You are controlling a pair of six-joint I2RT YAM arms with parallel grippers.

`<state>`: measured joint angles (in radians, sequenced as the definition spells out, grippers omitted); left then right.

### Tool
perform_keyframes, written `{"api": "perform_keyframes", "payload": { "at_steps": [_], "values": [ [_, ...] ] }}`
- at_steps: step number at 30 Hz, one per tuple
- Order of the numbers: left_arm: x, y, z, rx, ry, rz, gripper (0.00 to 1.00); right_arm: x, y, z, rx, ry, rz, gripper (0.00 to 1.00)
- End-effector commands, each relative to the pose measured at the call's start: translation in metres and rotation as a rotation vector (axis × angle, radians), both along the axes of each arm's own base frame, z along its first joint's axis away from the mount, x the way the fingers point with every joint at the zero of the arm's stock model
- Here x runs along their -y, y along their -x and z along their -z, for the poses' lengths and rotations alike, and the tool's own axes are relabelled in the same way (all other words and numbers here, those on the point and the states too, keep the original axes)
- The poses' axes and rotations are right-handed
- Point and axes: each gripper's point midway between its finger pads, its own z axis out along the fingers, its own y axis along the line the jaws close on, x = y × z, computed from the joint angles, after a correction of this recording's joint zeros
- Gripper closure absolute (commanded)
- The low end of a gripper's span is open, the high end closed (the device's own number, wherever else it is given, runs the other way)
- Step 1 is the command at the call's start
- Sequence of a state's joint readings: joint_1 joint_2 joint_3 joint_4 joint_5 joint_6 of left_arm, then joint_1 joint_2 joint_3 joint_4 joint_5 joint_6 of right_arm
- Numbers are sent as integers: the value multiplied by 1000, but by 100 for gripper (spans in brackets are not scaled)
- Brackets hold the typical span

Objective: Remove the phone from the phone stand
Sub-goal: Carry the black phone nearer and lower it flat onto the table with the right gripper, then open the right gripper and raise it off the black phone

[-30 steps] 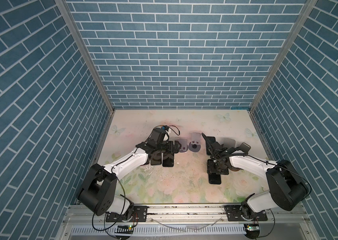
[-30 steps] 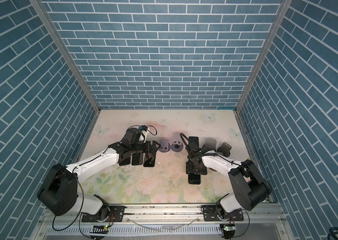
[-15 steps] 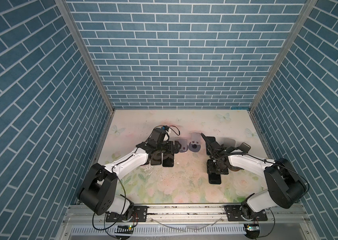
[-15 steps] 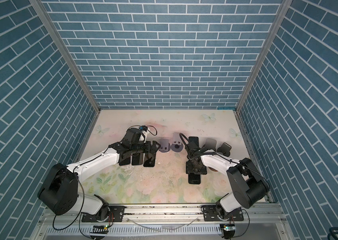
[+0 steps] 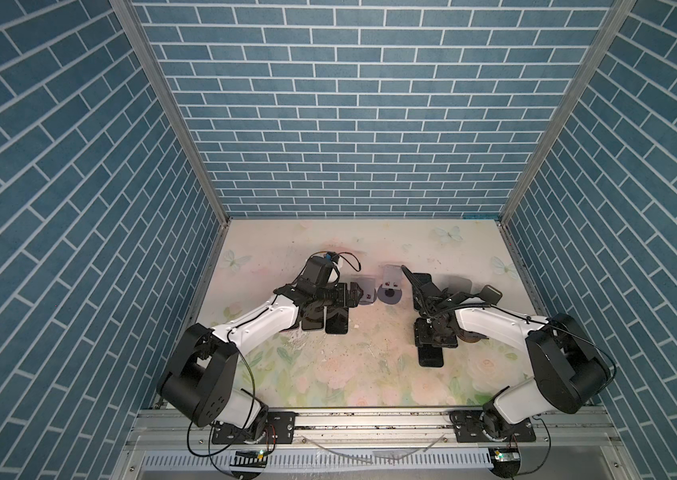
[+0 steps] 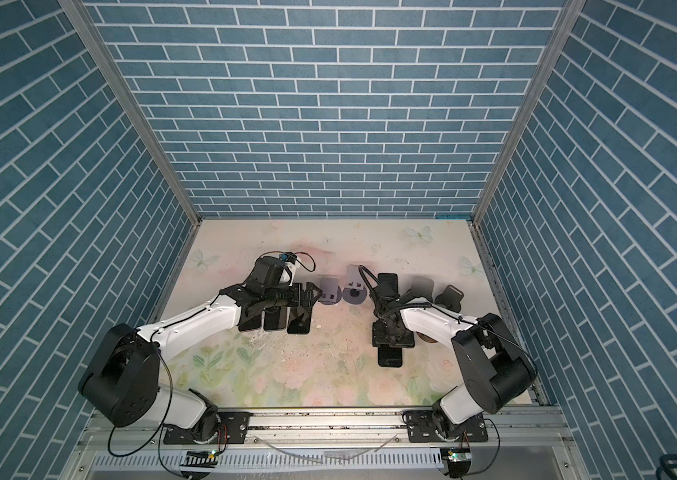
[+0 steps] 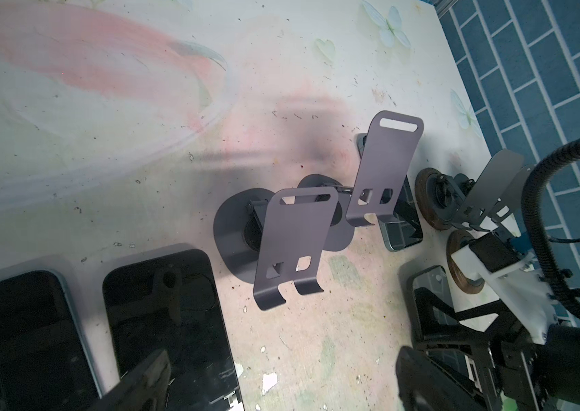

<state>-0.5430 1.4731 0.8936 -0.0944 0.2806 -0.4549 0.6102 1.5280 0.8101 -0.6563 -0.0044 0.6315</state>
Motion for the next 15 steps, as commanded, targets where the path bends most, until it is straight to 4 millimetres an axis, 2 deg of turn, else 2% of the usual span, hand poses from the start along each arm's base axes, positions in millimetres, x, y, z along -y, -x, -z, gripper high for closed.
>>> {"api": "perform_keyframes", "payload": {
  "at_steps": [1, 10, 15],
  "values": [
    [5, -6, -8, 30, 0, 11, 0, 6, 6, 9, -47, 35, 17, 24],
    [4, -7, -7, 32, -10, 12, 0, 5, 3, 6, -49, 39, 14, 19],
    [2, -7, -7, 36, -29, 10, 0, 1, -4, -2, -21, 29, 13, 16]
  ]
}}
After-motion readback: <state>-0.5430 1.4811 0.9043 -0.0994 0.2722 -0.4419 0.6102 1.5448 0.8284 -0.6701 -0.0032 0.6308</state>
